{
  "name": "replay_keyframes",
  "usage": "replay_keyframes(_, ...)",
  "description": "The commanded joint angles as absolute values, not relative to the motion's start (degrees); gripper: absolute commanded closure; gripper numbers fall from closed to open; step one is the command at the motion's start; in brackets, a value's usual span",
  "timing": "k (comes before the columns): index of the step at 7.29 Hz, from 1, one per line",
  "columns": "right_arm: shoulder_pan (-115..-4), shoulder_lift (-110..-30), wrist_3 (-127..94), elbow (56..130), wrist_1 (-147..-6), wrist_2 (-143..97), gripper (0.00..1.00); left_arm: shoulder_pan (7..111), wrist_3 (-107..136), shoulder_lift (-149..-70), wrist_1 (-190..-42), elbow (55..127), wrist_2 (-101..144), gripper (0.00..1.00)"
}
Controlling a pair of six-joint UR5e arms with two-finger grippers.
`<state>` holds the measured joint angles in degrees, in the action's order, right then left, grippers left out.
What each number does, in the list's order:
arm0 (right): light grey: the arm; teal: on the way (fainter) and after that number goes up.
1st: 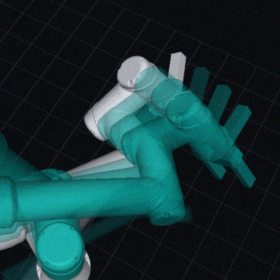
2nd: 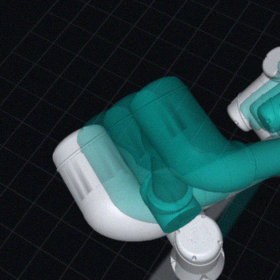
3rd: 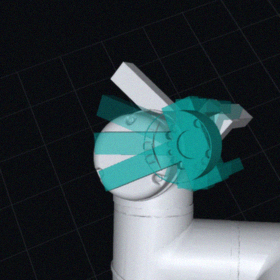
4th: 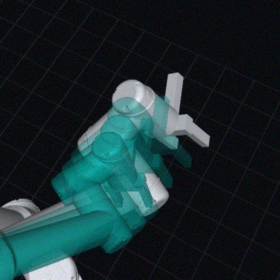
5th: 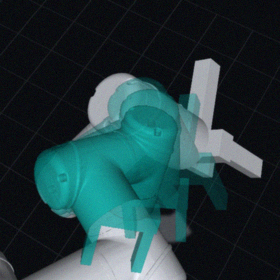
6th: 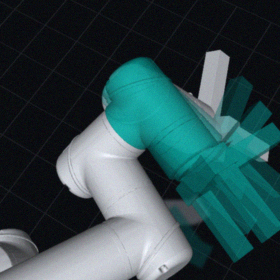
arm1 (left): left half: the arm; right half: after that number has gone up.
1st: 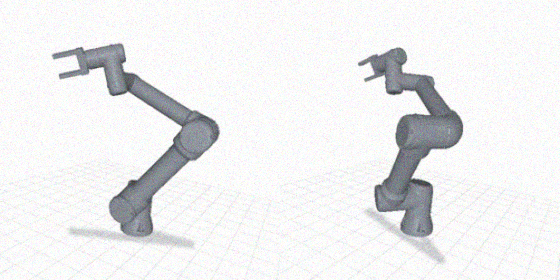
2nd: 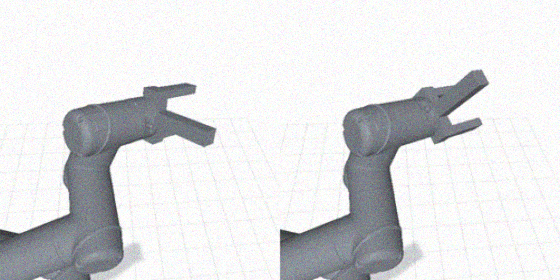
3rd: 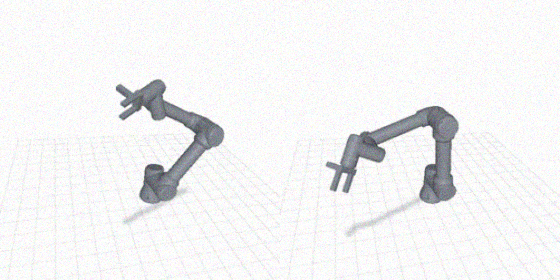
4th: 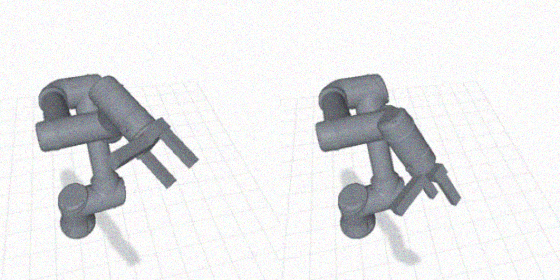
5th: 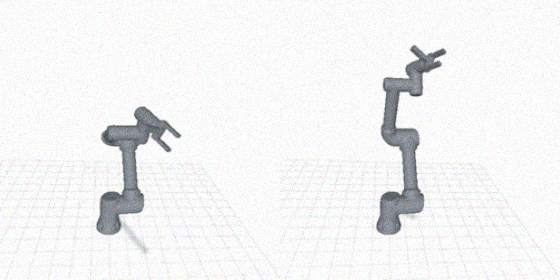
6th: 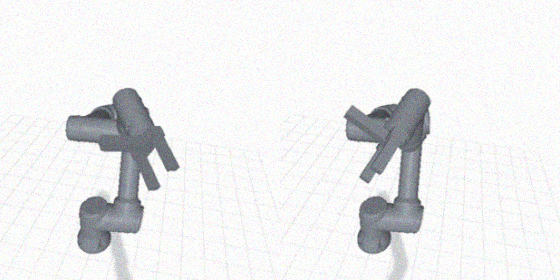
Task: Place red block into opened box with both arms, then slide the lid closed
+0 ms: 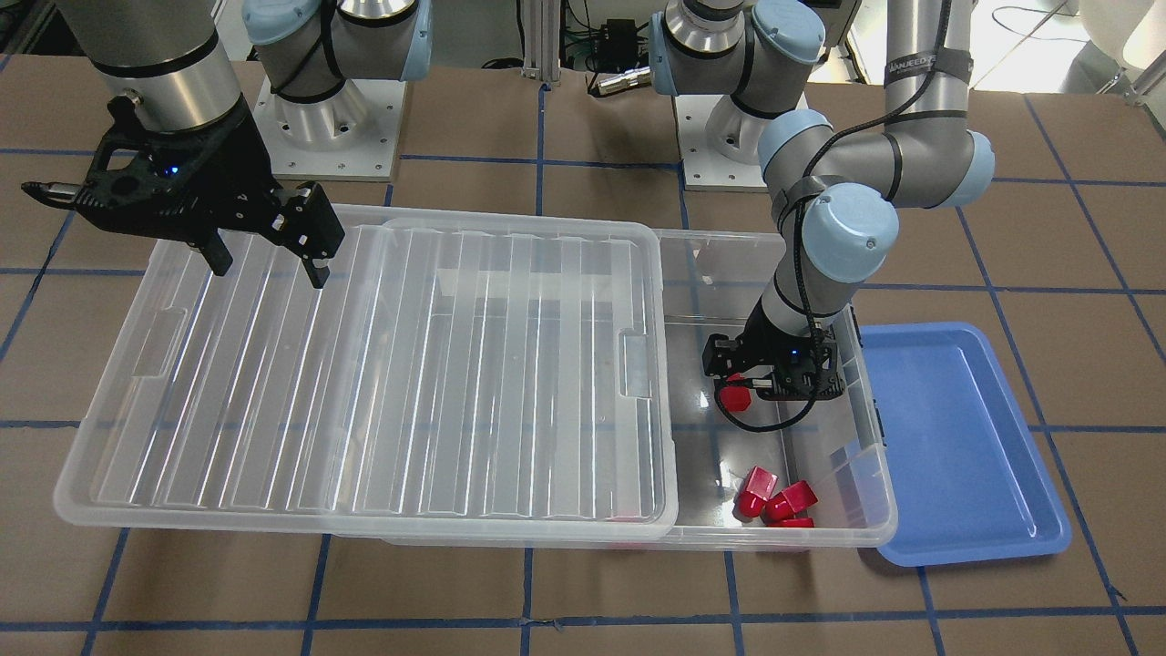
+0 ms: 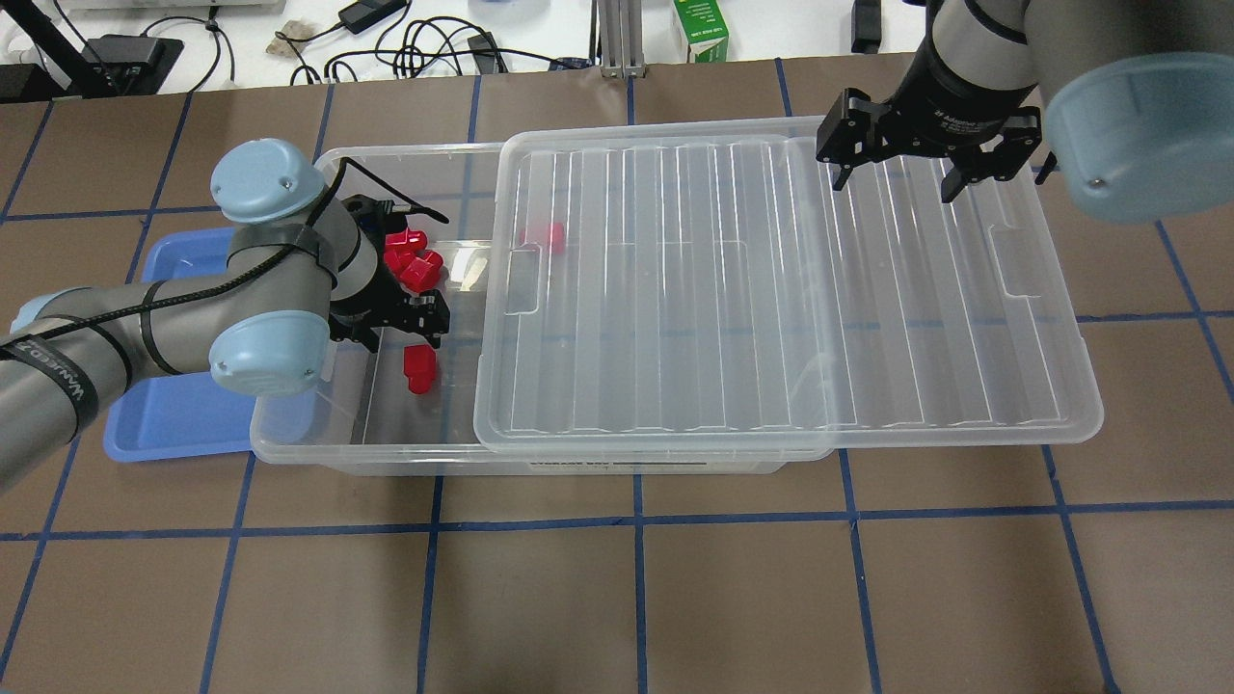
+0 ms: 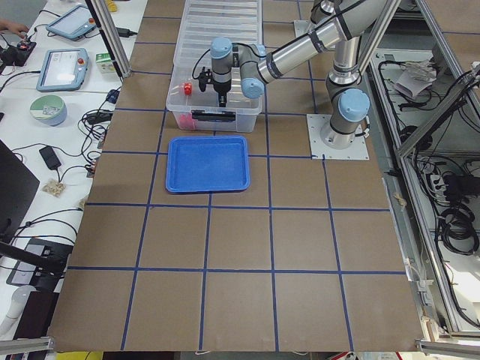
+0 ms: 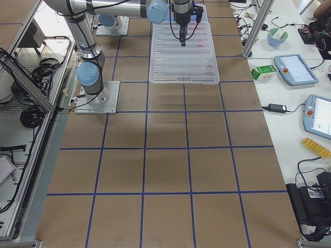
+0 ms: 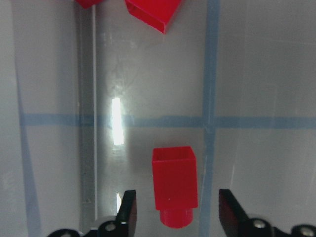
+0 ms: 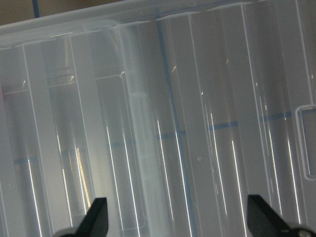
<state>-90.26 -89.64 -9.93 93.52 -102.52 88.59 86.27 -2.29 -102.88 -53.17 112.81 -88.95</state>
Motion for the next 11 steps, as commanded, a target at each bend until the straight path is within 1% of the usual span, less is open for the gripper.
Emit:
replay_keyframes(1, -90.2, -89.6, -9.9, 93.5, -102.5, 88.6, 0.00, 86.6, -2.2, -99.2, -67.8, 102.9, -88.9, 0.00)
replay_keyframes(3, -90.2, -89.6, -9.9, 93.5, -102.5, 88.6, 0.00, 87.0, -2.1, -96.1, -79.5, 94.3, -88.9, 0.00)
replay_keyframes(4, -90.3, -89.6, -9.8, 93.6, -102.5, 88.6, 0.00, 87.2, -2.1, -94.3, -82.2, 92.2, -88.8, 0.00)
replay_keyframes(7, -89.0, -89.5, -8.9, 94.0, -102.4, 88.6, 0.00, 87.2, -2.5, -89.9, -86.1, 91.1, -88.9, 0.00)
replay_keyframes(8, -85.9, -89.5, -5.7, 94.0, -100.9, 88.5, 0.00, 87.2, -2.7, -89.7, -86.2, 91.1, -88.8, 0.00)
replay_keyframes(9, -80.3, -89.5, -0.1, 94.1, -99.9, 87.8, 0.00, 87.3, -2.8, -89.7, -86.2, 91.8, -88.8, 0.00)
replay_keyframes(11, -71.7, -89.4, 14.8, 96.7, -100.0, 87.9, 0.00, 88.4, -2.8, -89.7, -85.8, 91.1, -88.9, 0.00)
